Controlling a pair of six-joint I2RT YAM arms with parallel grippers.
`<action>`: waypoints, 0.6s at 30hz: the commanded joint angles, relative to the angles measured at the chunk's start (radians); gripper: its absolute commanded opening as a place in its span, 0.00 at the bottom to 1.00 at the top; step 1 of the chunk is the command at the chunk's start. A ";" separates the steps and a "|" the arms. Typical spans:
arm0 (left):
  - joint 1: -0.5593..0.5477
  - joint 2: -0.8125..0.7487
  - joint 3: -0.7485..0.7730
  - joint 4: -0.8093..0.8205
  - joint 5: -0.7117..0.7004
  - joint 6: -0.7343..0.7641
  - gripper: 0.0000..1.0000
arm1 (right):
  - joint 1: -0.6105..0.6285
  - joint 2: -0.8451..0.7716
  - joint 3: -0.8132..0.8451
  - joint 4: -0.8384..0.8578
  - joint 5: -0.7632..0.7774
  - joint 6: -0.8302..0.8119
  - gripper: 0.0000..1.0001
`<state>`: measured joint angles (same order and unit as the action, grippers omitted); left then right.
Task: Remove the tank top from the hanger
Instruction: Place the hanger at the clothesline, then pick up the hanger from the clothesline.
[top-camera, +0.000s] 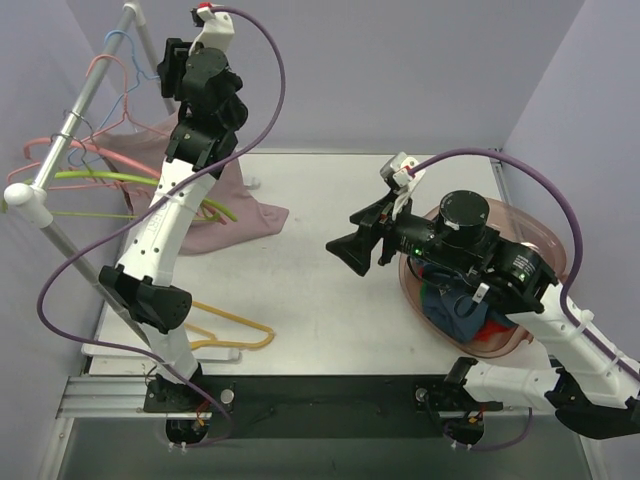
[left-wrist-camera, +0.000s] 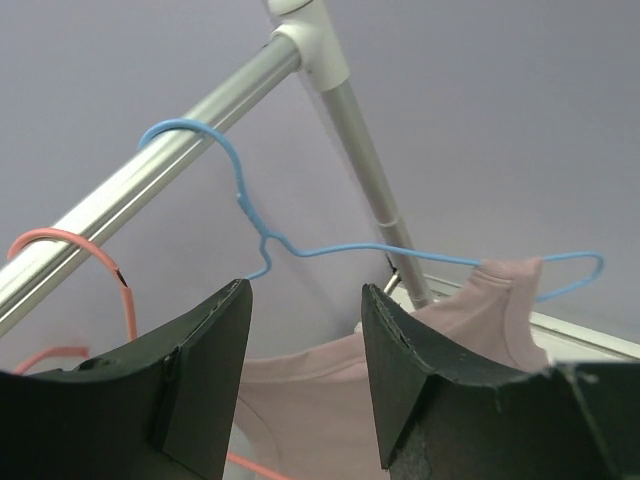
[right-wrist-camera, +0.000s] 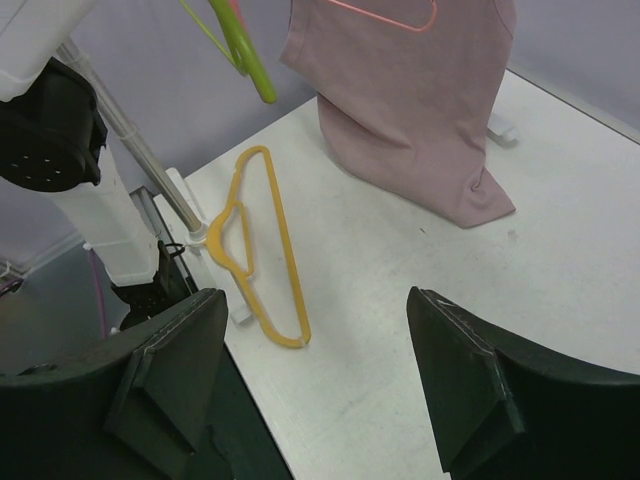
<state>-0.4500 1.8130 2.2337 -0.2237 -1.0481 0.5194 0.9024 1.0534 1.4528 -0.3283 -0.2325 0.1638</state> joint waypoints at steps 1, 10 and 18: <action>0.071 0.012 0.057 0.075 -0.046 0.013 0.59 | 0.016 0.006 0.064 0.008 -0.005 0.017 0.73; 0.169 0.071 0.110 -0.019 0.019 -0.065 0.59 | 0.030 0.103 0.173 -0.023 -0.021 -0.003 0.73; 0.215 0.132 0.165 -0.098 0.126 -0.136 0.57 | 0.047 0.146 0.211 -0.026 -0.018 -0.024 0.73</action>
<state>-0.2577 1.9202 2.3402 -0.2646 -0.9985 0.4515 0.9379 1.1847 1.6169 -0.3725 -0.2367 0.1547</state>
